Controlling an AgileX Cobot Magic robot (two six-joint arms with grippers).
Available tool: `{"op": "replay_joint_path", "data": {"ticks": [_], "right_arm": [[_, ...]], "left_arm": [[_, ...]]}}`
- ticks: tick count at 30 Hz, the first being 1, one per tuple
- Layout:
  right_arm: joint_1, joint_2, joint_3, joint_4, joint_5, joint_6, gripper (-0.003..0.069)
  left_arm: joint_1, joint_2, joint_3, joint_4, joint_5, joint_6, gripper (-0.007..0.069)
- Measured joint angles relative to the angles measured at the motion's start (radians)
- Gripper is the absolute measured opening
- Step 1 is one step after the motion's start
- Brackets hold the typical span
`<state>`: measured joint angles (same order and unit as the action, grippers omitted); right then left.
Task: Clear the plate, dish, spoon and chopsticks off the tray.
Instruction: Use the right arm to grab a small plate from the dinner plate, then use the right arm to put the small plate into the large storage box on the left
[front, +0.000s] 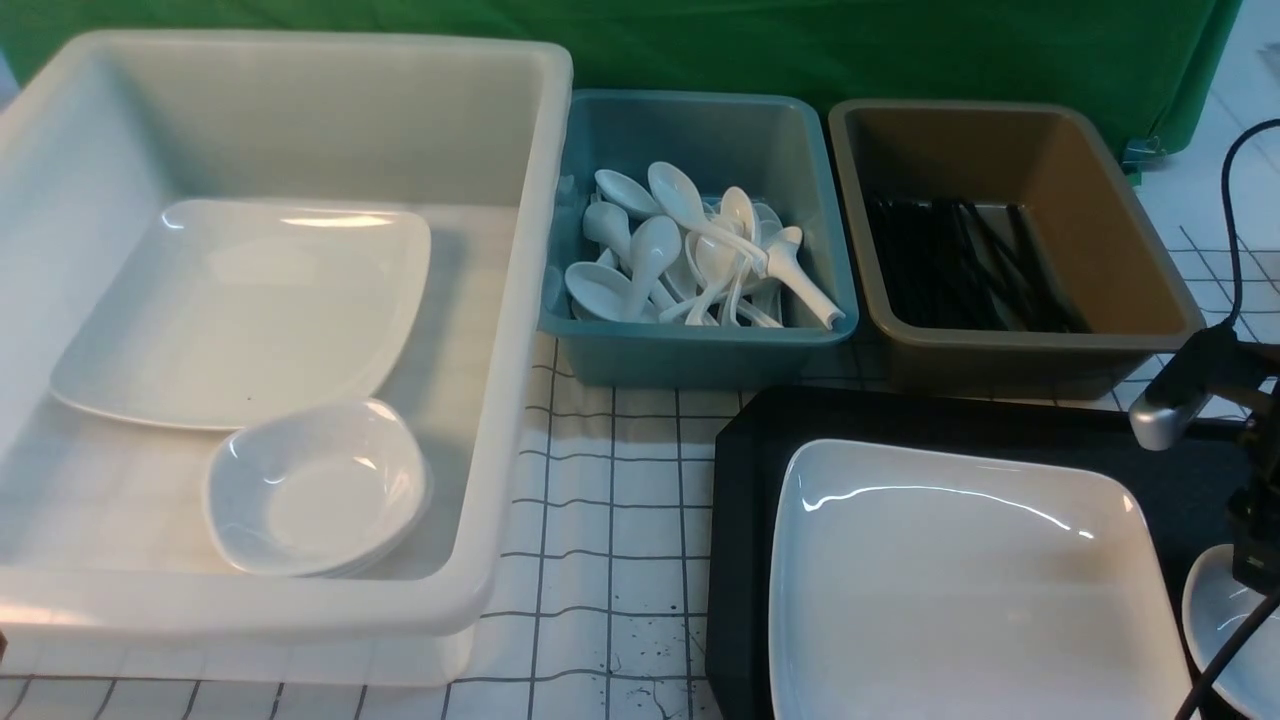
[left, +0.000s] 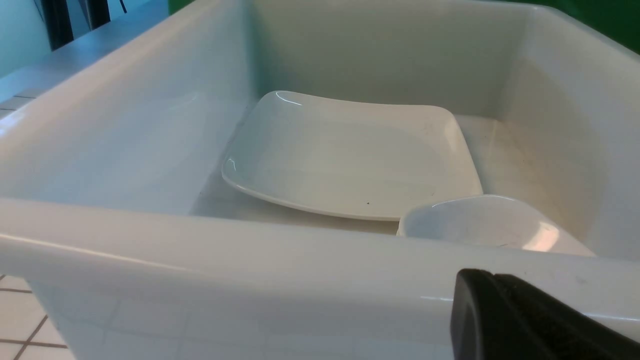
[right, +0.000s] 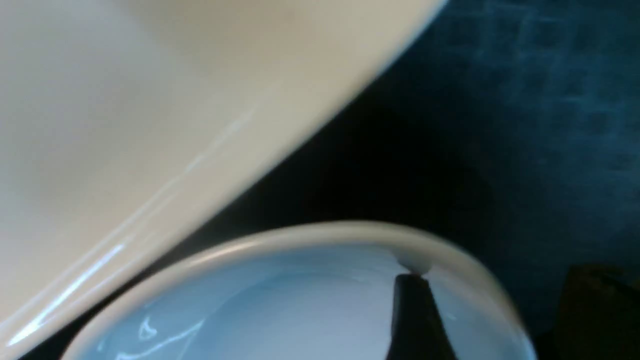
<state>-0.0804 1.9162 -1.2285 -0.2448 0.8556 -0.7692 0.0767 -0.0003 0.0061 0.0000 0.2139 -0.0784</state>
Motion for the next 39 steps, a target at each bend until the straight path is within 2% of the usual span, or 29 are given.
{"op": "replay_joint_path", "data": {"ticks": [10, 11, 12, 13, 14, 21, 25, 30, 35, 37, 39], "right_arm": [[0.0, 0.049, -0.002, -0.01, 0.042, 0.081, 0.0409], [0.0, 0.049, -0.003, -0.018, 0.055, 0.103, 0.0355], [0.0, 0.049, -0.004, -0.017, 0.058, 0.105, 0.0347], [-0.002, 0.049, -0.011, -0.036, 0.096, 0.106, 0.0279], [-0.002, 0.049, -0.013, -0.038, 0.124, 0.107, 0.0258], [-0.004, -0.014, -0.053, -0.022, 0.258, 0.115, 0.0162], [-0.004, -0.09, -0.077, 0.002, 0.27, 0.144, 0.0118], [-0.003, -0.185, -0.089, 0.001, 0.27, 0.191, 0.0085], [-0.003, -0.307, -0.117, 0.013, 0.271, 0.225, 0.0085], [-0.003, -0.337, -0.147, 0.04, 0.272, 0.248, 0.0085], [-0.003, -0.379, -0.221, 0.15, 0.274, 0.301, 0.0085]], "left_arm": [[0.0, 0.0, 0.0, 0.0, 0.0, 0.0, 0.0005], [0.0, 0.0, 0.0, 0.0, 0.0, 0.0, 0.0005], [0.0, 0.0, 0.0, 0.0, 0.0, 0.0, 0.0005], [0.0, 0.0, 0.0, 0.0, 0.0, 0.0, 0.0005], [0.0, 0.0, 0.0, 0.0, 0.0, 0.0, 0.0005], [0.0, 0.0, 0.0, 0.0, 0.0, 0.0, 0.0005], [0.0, 0.0, 0.0, 0.0, 0.0, 0.0, 0.0005], [0.0, 0.0, 0.0, 0.0, 0.0, 0.0, 0.0005], [0.0, 0.0, 0.0, 0.0, 0.0, 0.0, 0.0005], [0.0, 0.0, 0.0, 0.0, 0.0, 0.0, 0.0005], [0.0, 0.0, 0.0, 0.0, 0.0, 0.0, 0.0005]]}}
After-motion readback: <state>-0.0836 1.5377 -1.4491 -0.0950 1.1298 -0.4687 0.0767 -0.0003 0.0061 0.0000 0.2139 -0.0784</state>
